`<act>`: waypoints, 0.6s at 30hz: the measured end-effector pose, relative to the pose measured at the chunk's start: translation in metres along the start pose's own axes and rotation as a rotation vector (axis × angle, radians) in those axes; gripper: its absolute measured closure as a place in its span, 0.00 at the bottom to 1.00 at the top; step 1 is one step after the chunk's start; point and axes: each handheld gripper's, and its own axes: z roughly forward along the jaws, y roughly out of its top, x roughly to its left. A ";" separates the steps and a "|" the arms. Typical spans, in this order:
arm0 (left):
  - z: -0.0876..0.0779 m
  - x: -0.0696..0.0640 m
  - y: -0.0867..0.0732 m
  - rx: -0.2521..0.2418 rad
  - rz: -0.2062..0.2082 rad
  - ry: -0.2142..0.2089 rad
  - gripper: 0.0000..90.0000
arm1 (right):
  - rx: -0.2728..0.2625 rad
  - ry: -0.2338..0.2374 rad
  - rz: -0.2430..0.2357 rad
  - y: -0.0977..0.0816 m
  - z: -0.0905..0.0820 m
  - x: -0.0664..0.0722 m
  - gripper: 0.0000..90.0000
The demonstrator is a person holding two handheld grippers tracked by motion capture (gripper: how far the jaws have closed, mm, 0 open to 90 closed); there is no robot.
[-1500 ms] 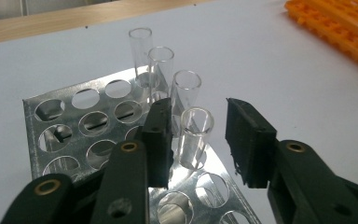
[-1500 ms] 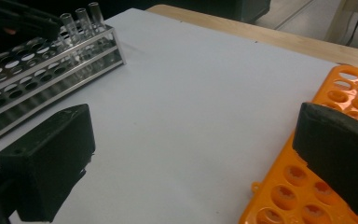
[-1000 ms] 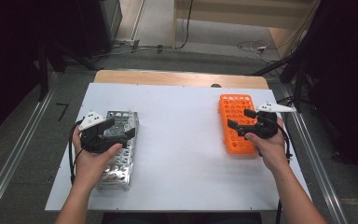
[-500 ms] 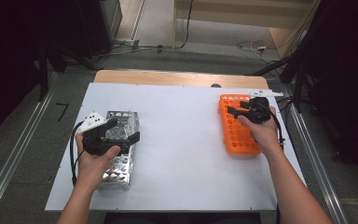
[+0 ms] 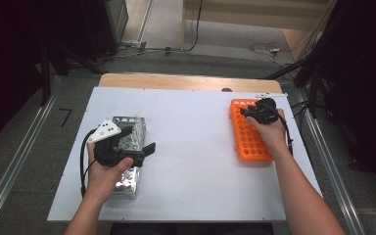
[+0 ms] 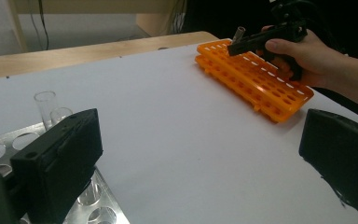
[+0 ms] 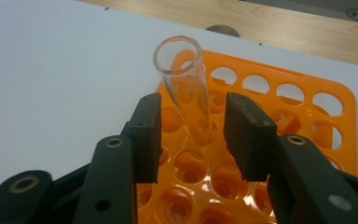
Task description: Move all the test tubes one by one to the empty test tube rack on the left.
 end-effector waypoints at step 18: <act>0.000 -0.004 0.002 -0.003 0.013 -0.020 0.00 | -0.014 -0.059 -0.020 0.000 0.009 0.001 0.82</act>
